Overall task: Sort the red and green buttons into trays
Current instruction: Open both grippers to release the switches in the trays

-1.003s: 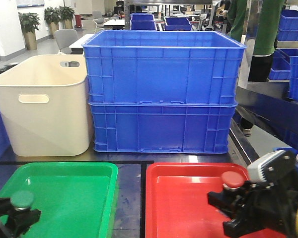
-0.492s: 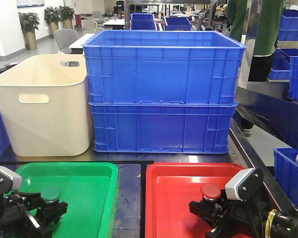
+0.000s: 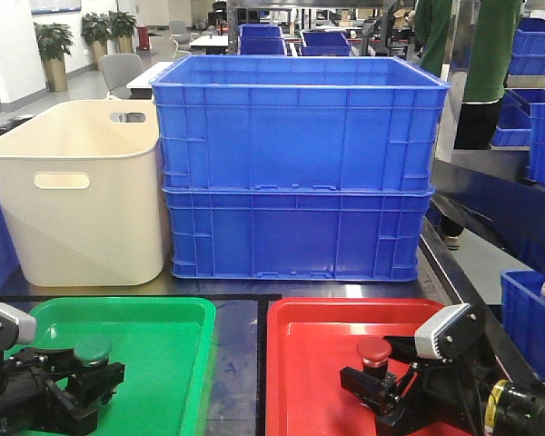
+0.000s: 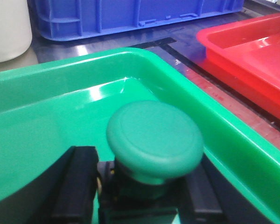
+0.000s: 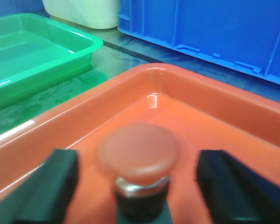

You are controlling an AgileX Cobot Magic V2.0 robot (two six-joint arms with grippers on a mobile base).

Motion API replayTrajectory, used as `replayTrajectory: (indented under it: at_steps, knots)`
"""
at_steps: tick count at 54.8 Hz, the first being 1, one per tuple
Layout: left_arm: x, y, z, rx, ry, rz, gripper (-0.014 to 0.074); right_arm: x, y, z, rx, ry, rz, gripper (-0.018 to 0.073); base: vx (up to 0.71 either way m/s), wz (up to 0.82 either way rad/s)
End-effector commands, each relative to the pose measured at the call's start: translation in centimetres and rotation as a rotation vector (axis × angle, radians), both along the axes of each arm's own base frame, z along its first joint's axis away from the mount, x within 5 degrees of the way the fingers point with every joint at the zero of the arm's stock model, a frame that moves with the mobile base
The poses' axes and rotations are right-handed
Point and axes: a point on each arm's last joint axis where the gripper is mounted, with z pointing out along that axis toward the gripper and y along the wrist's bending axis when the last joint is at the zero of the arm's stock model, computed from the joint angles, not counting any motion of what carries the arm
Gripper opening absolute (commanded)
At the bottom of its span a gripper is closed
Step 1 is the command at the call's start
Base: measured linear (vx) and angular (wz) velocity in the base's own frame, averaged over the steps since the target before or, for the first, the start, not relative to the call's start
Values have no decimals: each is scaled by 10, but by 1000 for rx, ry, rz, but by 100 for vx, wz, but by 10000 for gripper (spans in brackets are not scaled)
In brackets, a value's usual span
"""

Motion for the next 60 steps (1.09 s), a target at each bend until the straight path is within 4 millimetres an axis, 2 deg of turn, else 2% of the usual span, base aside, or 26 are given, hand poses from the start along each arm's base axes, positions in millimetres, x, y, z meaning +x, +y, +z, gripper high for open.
replayTrajectory:
  at_steps: [1,8,18,27,32,34,38,43,44,47,49,54,60]
  knots:
    - [2,-4,26,-77,-108,-16,540,2,2,27,75,-104,13,689,0,0]
    - [1,-4,30,-78,-122,-16,601,-2,2,38,95,-131,13,677,0,0]
    - [-7,-4,48,-77,-181,-17,587,-15,1,68,103,-224,16,637,0,0]
    - [-26,-4,83,-73,-306,-26,586,-34,-1,102,178,-261,3,587,0,0]
    - [-44,-5,106,-87,-370,-46,584,-51,-2,121,196,-267,1,505,0,0]
    - [-55,-6,116,-97,-391,-60,571,-58,-2,127,169,-274,5,440,0,0]
    - [-79,-10,132,-117,-384,-105,501,-78,-4,141,93,-290,11,258,0,0]
    - [-107,-13,142,-86,-333,-162,316,-105,-8,154,43,-263,-7,4,0,0]
    - [-124,-14,145,-58,-295,-177,141,-122,-10,161,15,-244,-22,-14,0,0]
    - [-136,-13,146,-13,-275,-186,0,-138,-12,165,-27,-238,-21,-12,0,0]
    - [-144,-13,146,27,-264,-188,-9,-147,-13,168,-29,-224,-28,-9,0,0]
    - [-161,-13,151,-14,-282,-176,-6,-163,-17,171,35,-224,-71,-9,0,0]
    - [-173,-13,156,-13,-326,-183,-7,-175,-19,177,40,-277,-89,-8,0,0]
